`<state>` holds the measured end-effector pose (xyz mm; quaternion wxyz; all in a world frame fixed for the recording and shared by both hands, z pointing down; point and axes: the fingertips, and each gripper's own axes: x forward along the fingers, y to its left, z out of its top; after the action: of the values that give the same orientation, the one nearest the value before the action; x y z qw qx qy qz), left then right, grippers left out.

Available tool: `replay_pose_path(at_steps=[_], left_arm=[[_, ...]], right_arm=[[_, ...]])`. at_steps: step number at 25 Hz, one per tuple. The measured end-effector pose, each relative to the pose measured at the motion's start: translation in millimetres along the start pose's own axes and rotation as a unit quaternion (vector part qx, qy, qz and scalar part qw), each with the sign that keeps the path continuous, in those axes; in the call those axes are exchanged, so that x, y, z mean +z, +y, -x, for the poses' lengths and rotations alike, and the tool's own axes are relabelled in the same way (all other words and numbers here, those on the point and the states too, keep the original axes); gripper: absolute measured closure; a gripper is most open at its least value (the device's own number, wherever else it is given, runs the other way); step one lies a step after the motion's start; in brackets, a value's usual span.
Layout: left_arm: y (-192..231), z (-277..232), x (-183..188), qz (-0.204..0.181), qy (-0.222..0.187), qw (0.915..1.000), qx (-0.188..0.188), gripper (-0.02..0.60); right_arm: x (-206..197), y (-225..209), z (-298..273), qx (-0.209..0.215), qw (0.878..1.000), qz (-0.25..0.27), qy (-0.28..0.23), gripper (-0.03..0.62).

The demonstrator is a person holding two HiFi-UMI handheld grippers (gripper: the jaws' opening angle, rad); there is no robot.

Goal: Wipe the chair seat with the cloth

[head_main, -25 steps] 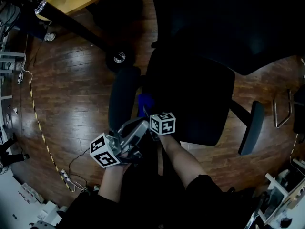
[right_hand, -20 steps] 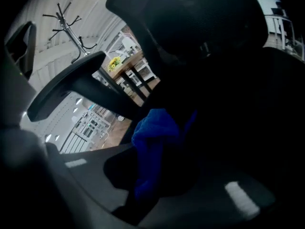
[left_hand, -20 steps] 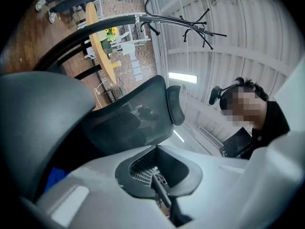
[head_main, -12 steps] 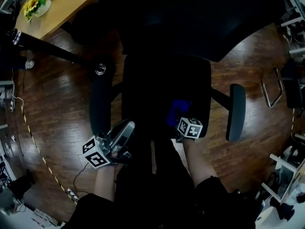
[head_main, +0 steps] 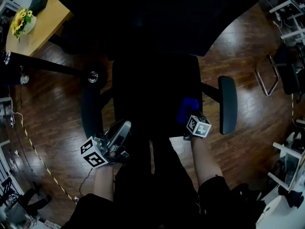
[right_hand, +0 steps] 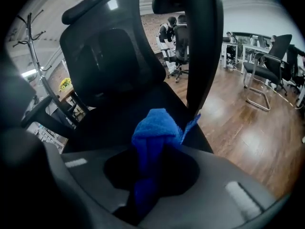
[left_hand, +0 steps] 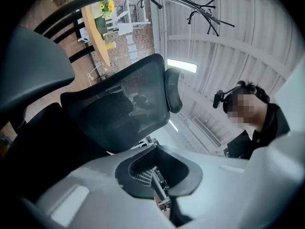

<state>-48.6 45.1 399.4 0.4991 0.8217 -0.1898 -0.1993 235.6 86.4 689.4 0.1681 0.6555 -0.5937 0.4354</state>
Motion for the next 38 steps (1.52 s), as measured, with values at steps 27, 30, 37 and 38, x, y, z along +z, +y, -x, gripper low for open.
replay_pose_path(at_steps=[27, 30, 37, 38], left_arm=[[-4.0, 78.8, 46.1, -0.020, -0.096, 0.9943, 0.042, 0.589], [-5.2, 67.6, 38.8, -0.019, -0.080, 0.9960, 0.035, 0.589], [-12.5, 28.4, 19.3, -0.018, -0.044, 0.9988, 0.010, 0.589], [-12.5, 23.6, 16.8, -0.017, -0.039, 0.9991, 0.007, 0.589]], right_arm=[[-159.2, 328.4, -23.6, 0.276, 0.945, 0.114, 0.133, 0.533], [-152.6, 286.0, -23.5, 0.238, 0.958, 0.096, 0.127, 0.533], [-115.1, 129.3, -6.9, 0.134, 0.984, 0.065, 0.102, 0.533], [-109.4, 107.9, -2.4, 0.117, 0.986, 0.062, 0.098, 0.533]])
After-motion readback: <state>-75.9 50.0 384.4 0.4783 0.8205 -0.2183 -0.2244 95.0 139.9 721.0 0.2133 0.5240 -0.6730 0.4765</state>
